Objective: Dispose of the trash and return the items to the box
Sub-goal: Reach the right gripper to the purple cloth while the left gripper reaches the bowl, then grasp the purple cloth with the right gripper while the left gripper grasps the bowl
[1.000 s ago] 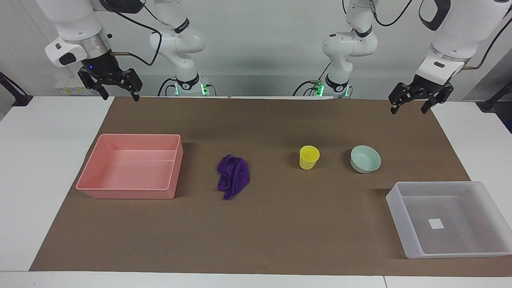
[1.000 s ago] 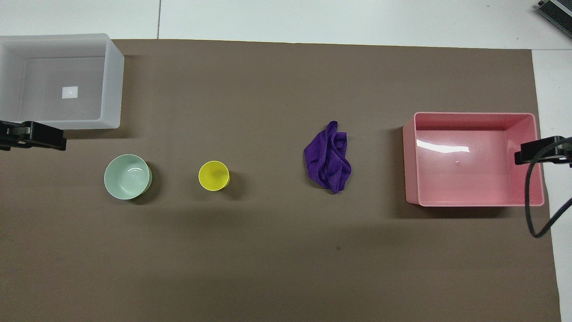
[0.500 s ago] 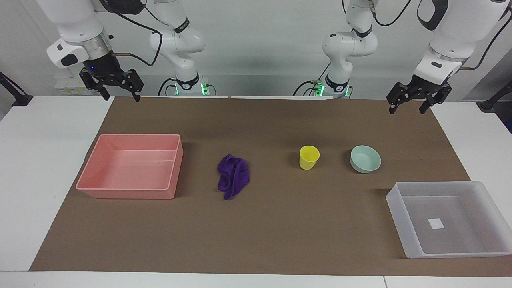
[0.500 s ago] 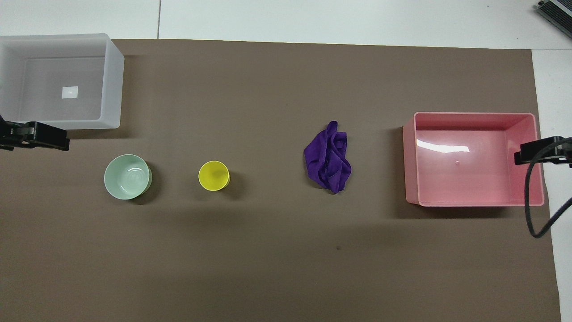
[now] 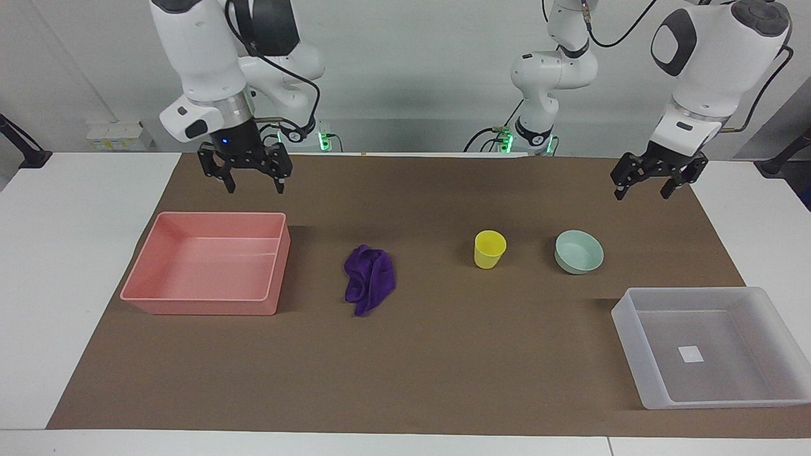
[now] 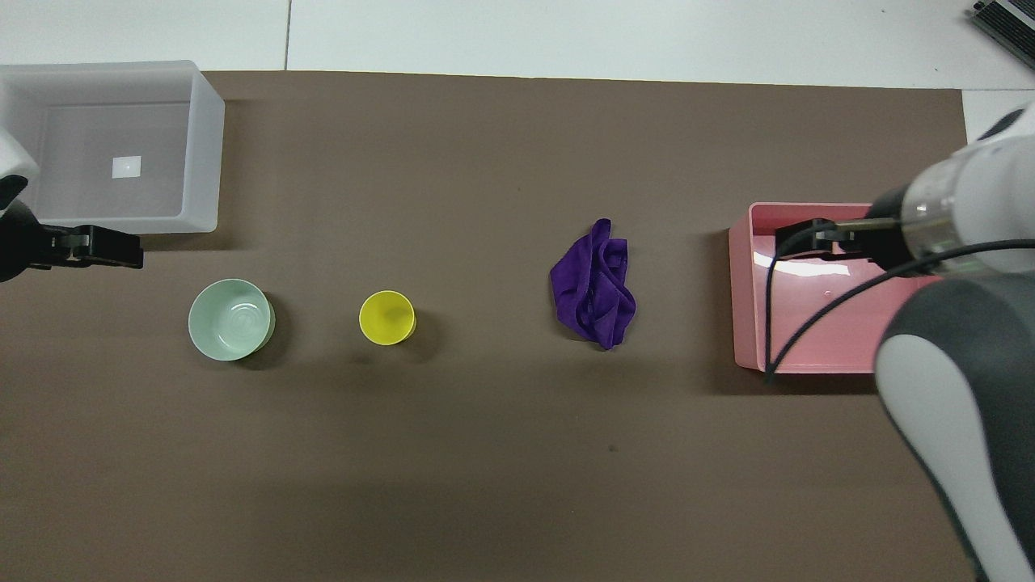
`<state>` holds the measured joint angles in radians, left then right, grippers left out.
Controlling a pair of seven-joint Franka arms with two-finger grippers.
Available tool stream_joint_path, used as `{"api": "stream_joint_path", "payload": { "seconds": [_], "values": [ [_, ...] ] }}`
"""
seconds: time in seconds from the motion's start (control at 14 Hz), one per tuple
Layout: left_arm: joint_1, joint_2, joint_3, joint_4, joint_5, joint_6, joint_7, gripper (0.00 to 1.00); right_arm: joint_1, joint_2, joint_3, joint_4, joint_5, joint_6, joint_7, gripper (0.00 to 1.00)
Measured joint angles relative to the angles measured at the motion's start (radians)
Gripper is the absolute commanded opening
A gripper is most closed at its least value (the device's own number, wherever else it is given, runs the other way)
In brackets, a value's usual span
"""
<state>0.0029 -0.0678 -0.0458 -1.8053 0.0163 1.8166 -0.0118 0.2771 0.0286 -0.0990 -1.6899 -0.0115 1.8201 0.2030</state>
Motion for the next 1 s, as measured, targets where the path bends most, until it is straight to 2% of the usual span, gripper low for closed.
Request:
{"api": "stream_joint_path", "payload": {
  "seconds": [0.36,0.64,0.79,1.0],
  "values": [
    [0.017,0.000,0.000,-0.198,0.000,0.192,0.001,1.00,0.154,0.206,0.003,-0.010,0.004,0.239,0.131,1.00],
    [0.017,0.002,0.000,-0.383,0.000,0.387,0.001,1.00,0.187,0.332,0.003,-0.061,0.065,0.436,0.142,1.00],
    [0.017,0.006,0.000,-0.465,0.000,0.482,0.001,1.00,0.197,0.367,0.003,-0.121,0.067,0.509,0.123,1.00],
    [0.017,0.030,0.000,-0.544,0.000,0.607,0.001,1.00,0.198,0.372,0.002,-0.172,0.071,0.539,0.072,1.00]
  ]
}}
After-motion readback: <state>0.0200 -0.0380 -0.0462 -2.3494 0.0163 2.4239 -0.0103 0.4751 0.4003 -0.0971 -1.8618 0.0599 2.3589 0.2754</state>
